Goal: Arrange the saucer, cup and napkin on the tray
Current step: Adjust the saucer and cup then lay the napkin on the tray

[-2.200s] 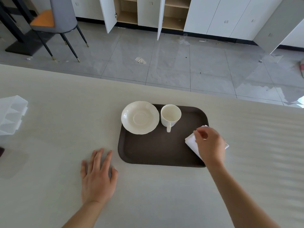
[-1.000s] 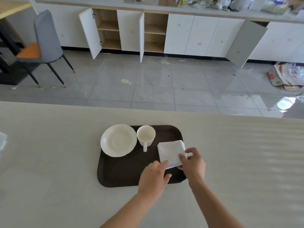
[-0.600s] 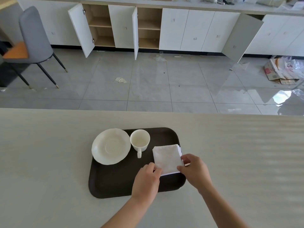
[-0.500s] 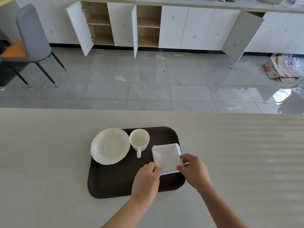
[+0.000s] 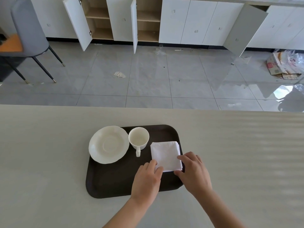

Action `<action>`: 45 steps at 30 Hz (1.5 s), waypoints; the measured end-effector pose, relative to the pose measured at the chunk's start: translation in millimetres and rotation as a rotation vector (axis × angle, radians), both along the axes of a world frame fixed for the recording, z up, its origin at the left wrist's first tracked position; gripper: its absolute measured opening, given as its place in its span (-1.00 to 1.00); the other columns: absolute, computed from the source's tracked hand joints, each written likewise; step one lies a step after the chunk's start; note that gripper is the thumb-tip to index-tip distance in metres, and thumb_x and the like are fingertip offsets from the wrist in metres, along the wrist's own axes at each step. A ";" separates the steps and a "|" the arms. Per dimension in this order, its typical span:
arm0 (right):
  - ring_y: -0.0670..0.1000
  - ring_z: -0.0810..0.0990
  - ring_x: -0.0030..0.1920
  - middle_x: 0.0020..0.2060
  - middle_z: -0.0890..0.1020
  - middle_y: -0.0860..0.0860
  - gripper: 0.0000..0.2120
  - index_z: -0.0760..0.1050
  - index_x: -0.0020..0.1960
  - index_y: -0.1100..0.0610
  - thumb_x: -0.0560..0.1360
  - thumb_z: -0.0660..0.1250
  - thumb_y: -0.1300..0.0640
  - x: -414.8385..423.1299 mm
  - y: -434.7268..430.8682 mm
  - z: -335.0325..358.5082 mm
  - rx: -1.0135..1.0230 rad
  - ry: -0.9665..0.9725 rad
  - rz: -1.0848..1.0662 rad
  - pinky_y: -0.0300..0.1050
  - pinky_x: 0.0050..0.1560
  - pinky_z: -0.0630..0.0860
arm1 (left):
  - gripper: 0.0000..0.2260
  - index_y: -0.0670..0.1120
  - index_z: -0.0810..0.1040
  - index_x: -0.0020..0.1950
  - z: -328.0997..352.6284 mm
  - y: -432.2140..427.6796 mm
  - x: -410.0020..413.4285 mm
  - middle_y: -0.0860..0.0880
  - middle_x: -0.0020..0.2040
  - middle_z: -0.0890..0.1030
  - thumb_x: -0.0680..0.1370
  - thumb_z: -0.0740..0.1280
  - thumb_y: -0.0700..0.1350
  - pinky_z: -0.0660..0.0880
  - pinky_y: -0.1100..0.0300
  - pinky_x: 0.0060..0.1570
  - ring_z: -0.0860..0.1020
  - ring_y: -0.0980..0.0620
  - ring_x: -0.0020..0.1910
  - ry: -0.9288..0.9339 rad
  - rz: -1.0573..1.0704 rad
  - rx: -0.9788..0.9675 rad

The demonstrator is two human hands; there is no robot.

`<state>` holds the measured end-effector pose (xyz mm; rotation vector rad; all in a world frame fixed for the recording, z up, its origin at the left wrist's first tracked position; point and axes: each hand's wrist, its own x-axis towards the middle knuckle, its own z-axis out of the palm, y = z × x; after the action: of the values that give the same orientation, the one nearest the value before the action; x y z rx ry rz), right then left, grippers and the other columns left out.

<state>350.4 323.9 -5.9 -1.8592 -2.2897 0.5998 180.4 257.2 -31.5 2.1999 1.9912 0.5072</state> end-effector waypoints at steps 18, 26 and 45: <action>0.08 0.52 -0.10 -0.13 0.59 -0.03 -0.76 0.60 -0.02 0.09 0.33 0.53 0.22 -1.7 14.3 -17.0 0.201 -0.006 0.119 -0.04 -0.56 0.47 | -0.88 -0.09 0.58 -0.17 1.7 19.8 1.5 -0.06 -0.18 0.56 0.37 0.46 -0.26 0.47 0.23 -0.34 0.43 0.05 -0.34 0.037 0.040 -0.012; 0.06 0.52 -0.11 -0.13 0.58 -0.04 -0.72 0.62 -0.02 0.07 0.31 0.55 0.23 -7.5 29.5 -18.4 0.219 -0.015 0.135 -0.17 -0.55 0.30 | -0.80 -0.10 0.55 -0.23 12.3 32.8 6.8 -0.06 -0.23 0.54 0.30 0.50 -0.31 0.48 0.20 -0.41 0.42 0.03 -0.38 0.144 0.051 -0.091; 0.13 0.51 -0.08 -0.13 0.57 0.02 -0.76 0.61 0.03 0.12 0.38 0.48 0.22 -23.1 47.7 -20.4 0.210 -0.003 0.068 -0.11 -0.51 0.40 | -0.49 -0.18 0.40 0.38 10.7 42.0 15.3 -0.20 0.35 0.45 0.44 0.31 -0.11 0.52 0.03 0.11 0.50 -0.12 0.11 0.108 0.160 -0.291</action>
<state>327.2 371.6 -26.3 -1.6935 -2.3246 0.3485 195.7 299.2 -20.9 1.9424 2.1489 0.1051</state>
